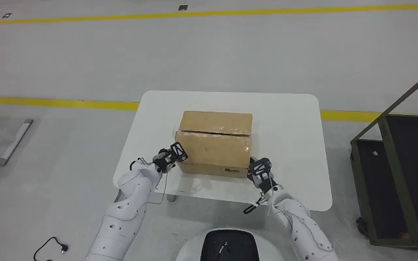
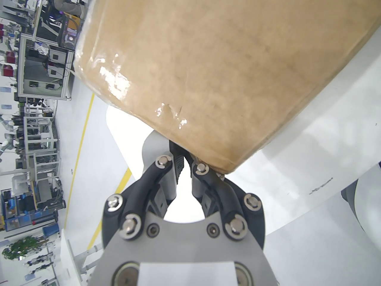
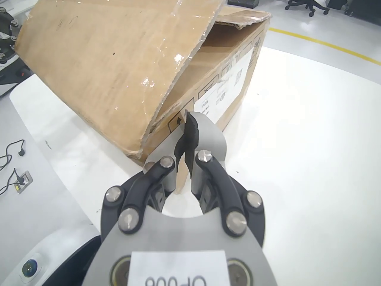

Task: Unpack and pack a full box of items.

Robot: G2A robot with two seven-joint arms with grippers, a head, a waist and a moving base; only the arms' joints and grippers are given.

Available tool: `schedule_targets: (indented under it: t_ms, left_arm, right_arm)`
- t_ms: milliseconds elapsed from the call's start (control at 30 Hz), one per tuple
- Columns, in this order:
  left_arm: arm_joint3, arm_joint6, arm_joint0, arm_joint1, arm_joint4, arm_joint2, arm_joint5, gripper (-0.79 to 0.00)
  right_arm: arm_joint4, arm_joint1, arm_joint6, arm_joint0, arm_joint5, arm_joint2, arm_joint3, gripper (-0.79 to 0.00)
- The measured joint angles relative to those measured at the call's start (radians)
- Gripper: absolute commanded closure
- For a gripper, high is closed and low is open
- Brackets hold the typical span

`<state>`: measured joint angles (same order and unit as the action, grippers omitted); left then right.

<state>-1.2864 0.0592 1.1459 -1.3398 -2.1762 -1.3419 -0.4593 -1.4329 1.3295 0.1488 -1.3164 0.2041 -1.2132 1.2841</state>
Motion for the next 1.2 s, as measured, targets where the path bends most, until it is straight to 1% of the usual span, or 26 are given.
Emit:
schedule_targets:
  t_ms: [233, 333, 500, 633, 867, 1133, 1200]
  left_arm:
    - [-0.063, -0.006, 0.034, 0.012, 0.012, -0.011, -0.050, 0.000]
    - [-0.092, -0.031, 0.054, 0.020, -0.005, -0.012, -0.075, 0.000]
    - [-0.117, -0.052, 0.080, 0.031, -0.025, -0.017, -0.096, 0.000]
    - [-0.138, -0.054, 0.094, 0.037, -0.023, -0.021, -0.110, 0.000]
    - [-0.162, -0.016, 0.100, 0.042, 0.014, -0.036, -0.090, 0.000]
    - [-0.213, 0.053, 0.103, 0.044, 0.123, -0.072, -0.084, 0.000]
    - [-0.217, 0.075, 0.101, 0.043, 0.172, -0.084, -0.092, 0.000]
  right_arm:
    - [-0.001, -0.013, 0.001, -0.084, 0.014, -0.033, 0.089, 0.000]
    - [-0.006, -0.019, 0.005, -0.126, 0.016, -0.050, 0.120, 0.000]
    - [-0.006, -0.028, 0.005, -0.180, 0.001, -0.084, 0.143, 0.000]
    - [0.012, -0.032, 0.003, -0.196, 0.003, -0.105, 0.148, 0.000]
    - [0.033, -0.038, 0.016, -0.217, 0.008, -0.131, 0.182, 0.000]
    - [0.051, -0.049, 0.046, -0.258, 0.029, -0.184, 0.251, 0.000]
    - [0.052, -0.051, 0.050, -0.263, 0.038, -0.193, 0.263, 0.000]
